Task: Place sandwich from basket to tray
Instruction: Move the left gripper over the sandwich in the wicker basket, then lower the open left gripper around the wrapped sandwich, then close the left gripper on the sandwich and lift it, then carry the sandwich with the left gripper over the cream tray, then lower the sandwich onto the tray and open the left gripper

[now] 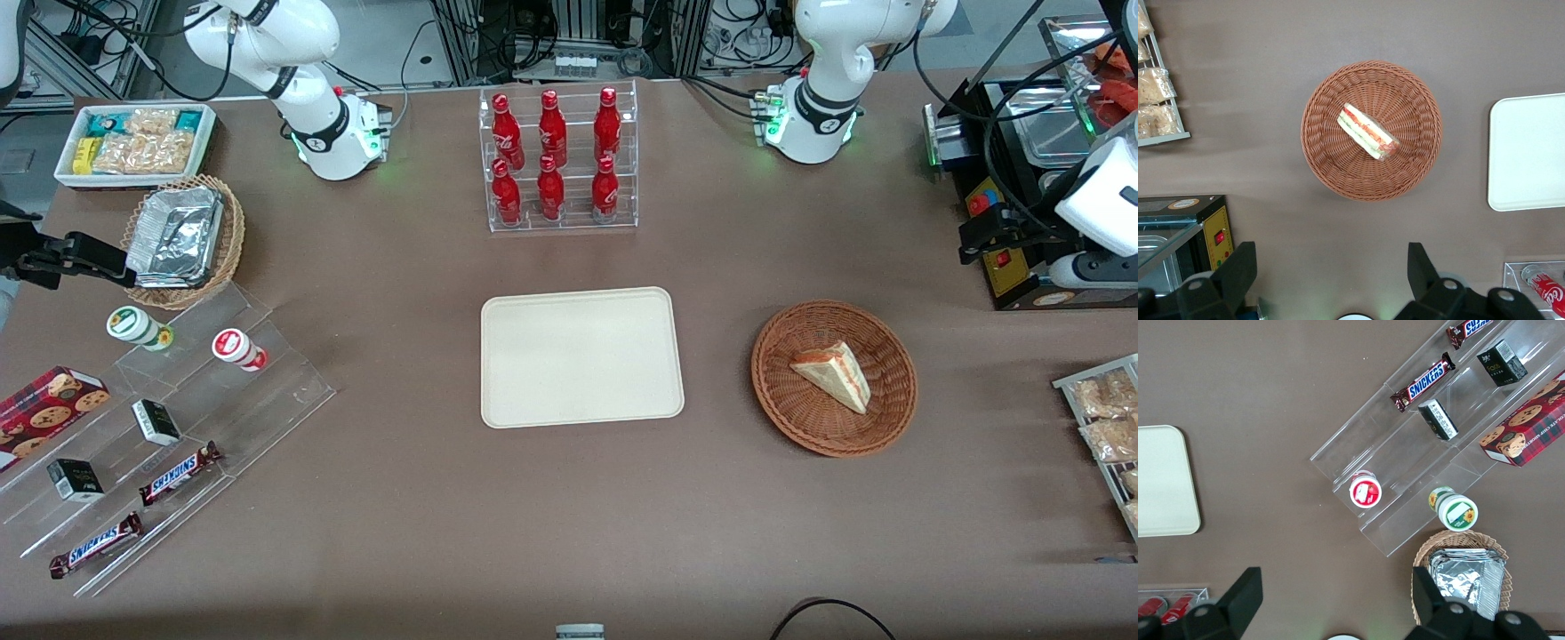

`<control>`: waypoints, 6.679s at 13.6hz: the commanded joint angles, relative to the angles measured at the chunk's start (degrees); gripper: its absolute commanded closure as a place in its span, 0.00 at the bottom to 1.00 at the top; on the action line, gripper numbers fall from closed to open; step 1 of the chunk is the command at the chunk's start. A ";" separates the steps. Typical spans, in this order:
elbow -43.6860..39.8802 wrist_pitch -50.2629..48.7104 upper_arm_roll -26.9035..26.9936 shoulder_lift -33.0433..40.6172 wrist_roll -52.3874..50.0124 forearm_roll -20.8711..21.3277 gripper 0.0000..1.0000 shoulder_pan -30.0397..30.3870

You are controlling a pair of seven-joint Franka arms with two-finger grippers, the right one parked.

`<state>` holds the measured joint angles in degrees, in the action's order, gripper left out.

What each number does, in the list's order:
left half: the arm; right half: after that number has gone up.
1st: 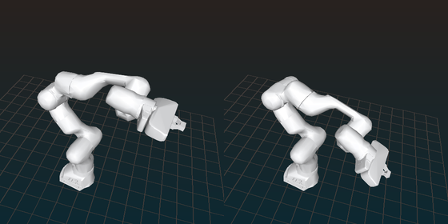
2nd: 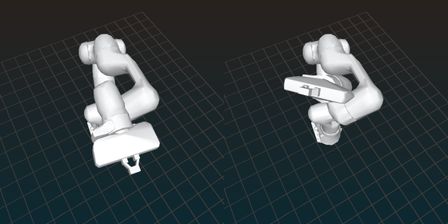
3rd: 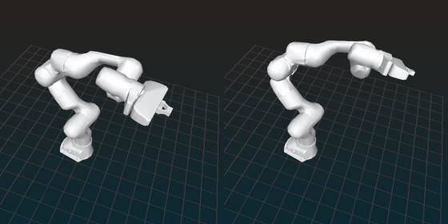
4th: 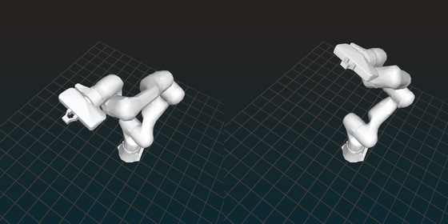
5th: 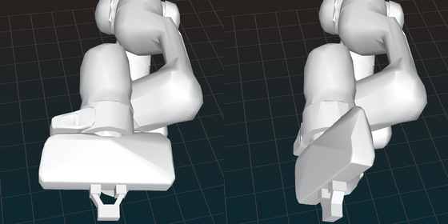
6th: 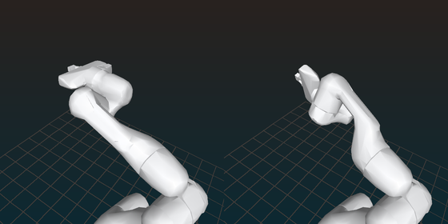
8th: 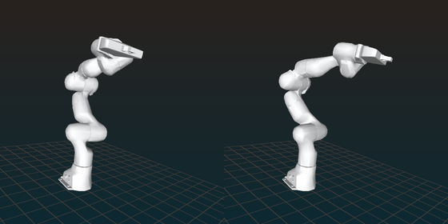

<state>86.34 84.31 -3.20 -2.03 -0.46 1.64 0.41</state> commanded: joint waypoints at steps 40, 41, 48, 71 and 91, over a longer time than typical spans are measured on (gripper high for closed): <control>43.13 64.40 -2.42 -13.52 -53.85 -0.32 0.26 -1.55; 42.60 64.58 -2.33 -14.14 -54.81 -0.32 0.73 -1.55; 36.91 56.10 -2.24 -13.09 -56.31 5.37 1.00 -2.26; 3.93 39.77 -5.50 -30.39 -51.66 3.37 1.00 -37.58; 3.58 41.57 -4.97 -33.23 -52.62 4.78 0.00 -40.93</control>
<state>90.25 129.08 -8.59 -38.56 -52.54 6.53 -40.66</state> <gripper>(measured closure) 0.348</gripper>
